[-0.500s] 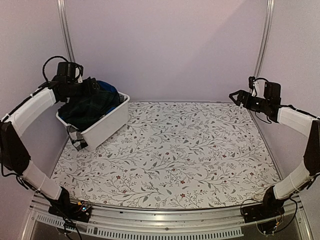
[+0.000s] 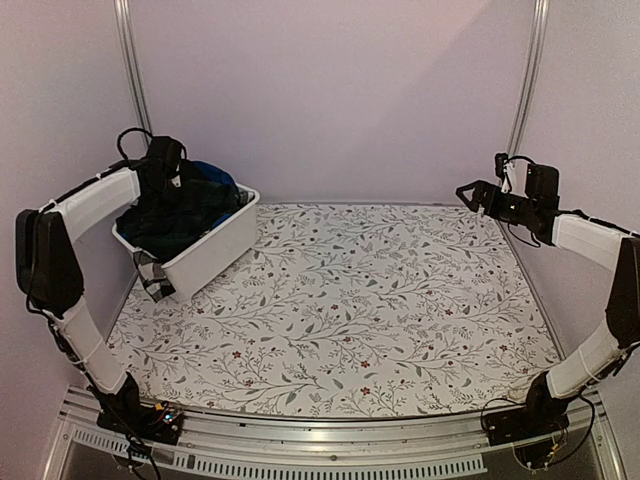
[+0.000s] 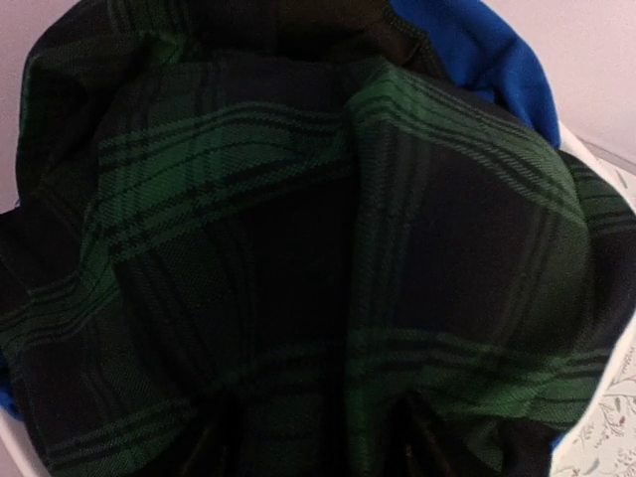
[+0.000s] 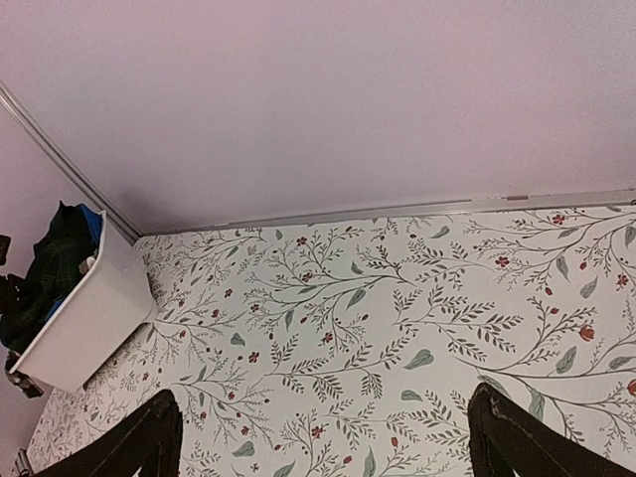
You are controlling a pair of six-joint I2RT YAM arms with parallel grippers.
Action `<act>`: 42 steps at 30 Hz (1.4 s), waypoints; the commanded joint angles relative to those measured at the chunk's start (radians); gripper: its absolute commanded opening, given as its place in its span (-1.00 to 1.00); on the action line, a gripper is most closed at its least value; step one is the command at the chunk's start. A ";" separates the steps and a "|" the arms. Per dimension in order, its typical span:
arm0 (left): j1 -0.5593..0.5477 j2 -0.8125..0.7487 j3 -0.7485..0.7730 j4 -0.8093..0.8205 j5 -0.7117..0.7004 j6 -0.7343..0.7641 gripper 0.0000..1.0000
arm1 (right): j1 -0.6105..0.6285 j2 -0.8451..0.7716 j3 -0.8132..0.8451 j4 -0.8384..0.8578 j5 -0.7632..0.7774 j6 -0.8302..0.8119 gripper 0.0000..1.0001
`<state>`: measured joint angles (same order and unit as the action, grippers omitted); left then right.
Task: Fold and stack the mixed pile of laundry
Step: Pick up the crumpled skirt and place it in the bin, then place the crumpled skirt at the center of the board.
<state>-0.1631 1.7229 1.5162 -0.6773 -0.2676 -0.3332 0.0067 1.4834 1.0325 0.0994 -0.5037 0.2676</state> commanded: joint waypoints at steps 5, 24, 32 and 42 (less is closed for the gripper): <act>0.013 -0.018 0.145 -0.023 0.012 0.021 -0.99 | 0.008 0.015 -0.008 0.017 -0.009 -0.016 0.98; -0.173 0.114 0.897 0.184 0.163 0.222 -1.00 | 0.019 -0.016 -0.071 0.071 -0.125 0.062 0.98; -0.393 0.179 0.923 0.369 0.406 0.240 -1.00 | 0.021 -0.099 -0.159 0.142 -0.087 0.116 0.98; -0.519 0.267 0.708 0.431 0.675 0.196 -1.00 | 0.021 -0.233 -0.279 0.130 -0.008 0.161 0.98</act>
<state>-0.6769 1.9816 2.3203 -0.3424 0.2615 -0.1162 0.0208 1.3022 0.7998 0.2115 -0.5514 0.4011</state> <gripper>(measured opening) 0.030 0.989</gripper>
